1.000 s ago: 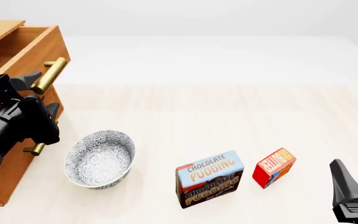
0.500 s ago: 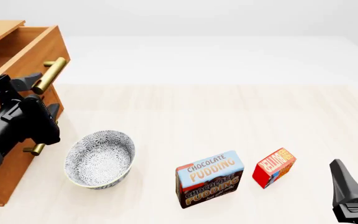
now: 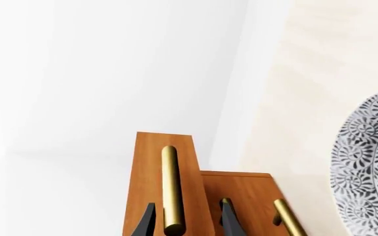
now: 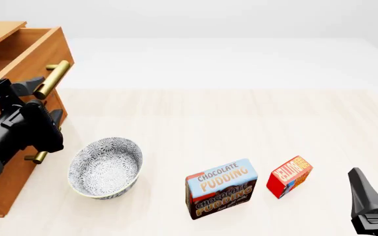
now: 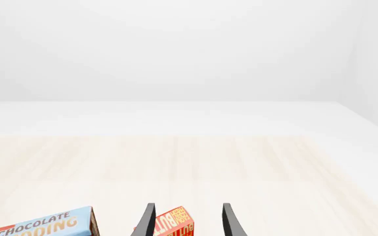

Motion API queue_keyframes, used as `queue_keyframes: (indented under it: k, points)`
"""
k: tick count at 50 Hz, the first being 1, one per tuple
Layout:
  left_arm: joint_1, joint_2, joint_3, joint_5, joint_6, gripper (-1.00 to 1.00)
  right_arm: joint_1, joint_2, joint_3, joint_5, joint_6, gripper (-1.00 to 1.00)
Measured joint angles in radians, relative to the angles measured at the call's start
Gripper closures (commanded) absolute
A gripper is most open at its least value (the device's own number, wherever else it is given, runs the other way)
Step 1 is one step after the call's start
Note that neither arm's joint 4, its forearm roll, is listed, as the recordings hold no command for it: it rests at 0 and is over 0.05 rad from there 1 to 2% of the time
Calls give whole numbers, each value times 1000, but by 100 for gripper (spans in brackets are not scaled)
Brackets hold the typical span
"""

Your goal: Put the butter at the back in the top drawer of the cabinet and close it.

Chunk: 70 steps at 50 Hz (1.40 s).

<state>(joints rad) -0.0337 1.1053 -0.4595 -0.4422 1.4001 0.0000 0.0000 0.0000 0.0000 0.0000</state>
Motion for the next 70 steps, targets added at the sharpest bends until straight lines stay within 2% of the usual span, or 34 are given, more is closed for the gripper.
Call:
queue_keyframes:
  k: [19, 20, 24, 28, 32, 36, 43, 50, 59, 70]
  points:
    - [0, 0, 0, 0, 0, -100, 0, 0, 0, 0, 0, -100]
    - [-28, -31, -33, 39, -38, -100, 0, 0, 0, 0, 0, -100]
    - [-117, -156, -273, 347, -241, -100, 0, 0, 0, 0, 0, -100]
    - [-175, -230, -462, 590, -404, -100, 0, 0, 0, 0, 0, -100]
    - [-212, -268, -619, 778, -541, -100, 0, 0, 0, 0, 0, -100]
    - [-231, -297, -735, 912, -640, -100, 0, 0, 0, 0, 0, -100]
    - [-245, -311, -889, 1079, -784, -100, 0, 0, 0, 0, 0, -100]
    - [-250, -284, -1008, 1202, -920, -100, 0, 0, 0, 0, 0, -100]
    - [-260, -217, -1121, 1311, -1082, -100, 0, 0, 0, 0, 0, -100]
    - [-253, -145, -1211, 1394, -1229, -100, 0, 0, 0, 0, 0, -100]
